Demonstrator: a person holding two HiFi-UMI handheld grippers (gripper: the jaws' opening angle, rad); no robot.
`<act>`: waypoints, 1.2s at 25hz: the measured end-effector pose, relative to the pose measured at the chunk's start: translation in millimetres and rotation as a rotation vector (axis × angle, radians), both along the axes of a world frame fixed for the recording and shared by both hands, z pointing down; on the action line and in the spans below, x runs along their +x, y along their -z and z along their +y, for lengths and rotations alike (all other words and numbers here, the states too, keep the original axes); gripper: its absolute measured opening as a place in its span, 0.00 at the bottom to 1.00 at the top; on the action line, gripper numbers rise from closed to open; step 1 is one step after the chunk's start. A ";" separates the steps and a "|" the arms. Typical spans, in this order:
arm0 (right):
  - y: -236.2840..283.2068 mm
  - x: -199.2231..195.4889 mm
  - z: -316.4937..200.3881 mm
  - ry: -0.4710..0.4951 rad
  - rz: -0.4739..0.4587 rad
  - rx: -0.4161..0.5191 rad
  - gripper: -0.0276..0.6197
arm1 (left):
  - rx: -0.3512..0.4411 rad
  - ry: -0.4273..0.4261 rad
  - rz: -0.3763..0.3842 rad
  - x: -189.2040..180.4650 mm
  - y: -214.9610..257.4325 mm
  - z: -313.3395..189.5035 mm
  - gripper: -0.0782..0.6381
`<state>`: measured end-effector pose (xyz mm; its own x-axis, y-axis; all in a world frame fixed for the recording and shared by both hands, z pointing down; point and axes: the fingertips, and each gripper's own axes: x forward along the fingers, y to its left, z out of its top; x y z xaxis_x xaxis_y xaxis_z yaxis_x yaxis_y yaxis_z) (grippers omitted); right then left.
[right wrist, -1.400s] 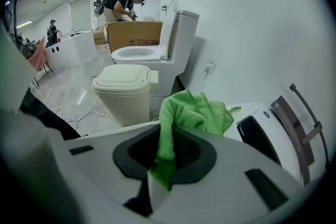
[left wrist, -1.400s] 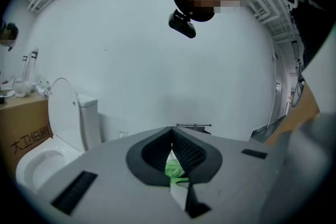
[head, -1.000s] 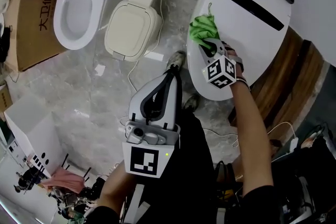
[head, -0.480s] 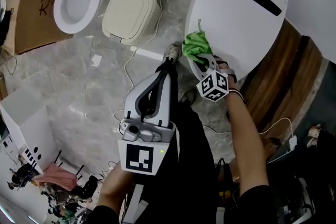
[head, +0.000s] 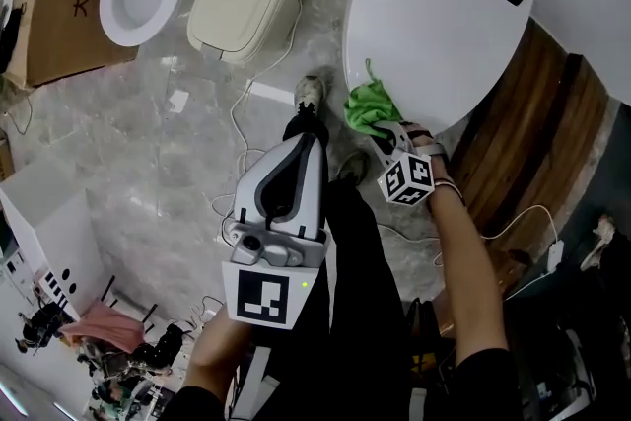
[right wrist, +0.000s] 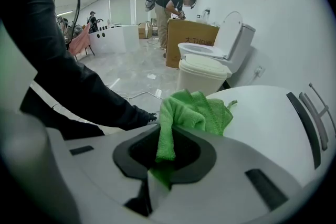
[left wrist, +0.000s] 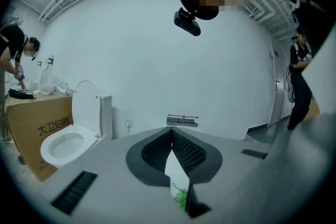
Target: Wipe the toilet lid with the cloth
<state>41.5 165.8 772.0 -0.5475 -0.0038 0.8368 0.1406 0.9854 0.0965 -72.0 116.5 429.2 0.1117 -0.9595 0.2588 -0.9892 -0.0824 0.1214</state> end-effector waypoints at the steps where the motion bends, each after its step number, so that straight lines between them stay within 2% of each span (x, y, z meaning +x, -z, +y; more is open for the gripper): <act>1: -0.6 5.7 4.1 -0.001 -0.001 -0.003 0.14 | -0.004 -0.005 0.000 2.6 -1.4 2.4 0.12; 4: -4.0 22.5 18.0 0.006 0.017 -0.022 0.14 | -0.016 -0.020 0.001 9.3 -5.3 6.4 0.12; 7: -23.9 53.9 50.2 0.112 0.149 -0.066 0.14 | -0.016 -0.034 0.004 13.9 -4.3 3.5 0.12; 8: -26.7 65.4 63.0 0.137 0.164 -0.095 0.14 | -0.012 -0.039 0.006 15.4 -2.0 1.3 0.12; 10: -12.9 78.6 78.3 0.078 0.103 -0.190 0.14 | -0.002 -0.058 0.002 18.9 4.1 -3.4 0.12; 15: 59.1 68.6 53.2 -0.290 -0.171 -0.359 0.14 | -0.010 -0.092 -0.001 19.3 6.9 -19.1 0.12; 18: 105.9 67.1 -1.9 -0.615 -0.393 -0.459 0.14 | -0.010 -0.117 0.008 21.7 12.5 -33.9 0.12; 20: 129.6 73.9 -47.4 -0.819 -0.534 -0.491 0.14 | -0.008 -0.136 0.012 22.4 16.3 -47.9 0.12; 22: 147.2 84.3 -91.8 -0.979 -0.650 -0.482 0.14 | -0.004 -0.154 0.015 21.6 19.2 -63.3 0.12; 25: 164.6 105.1 -156.0 -1.173 -0.782 -0.415 0.14 | 0.000 -0.182 0.019 17.6 23.0 -88.2 0.12; 30: 184.1 146.6 -254.4 -1.495 -0.921 -0.267 0.14 | -0.001 -0.225 0.023 8.4 30.1 -134.6 0.12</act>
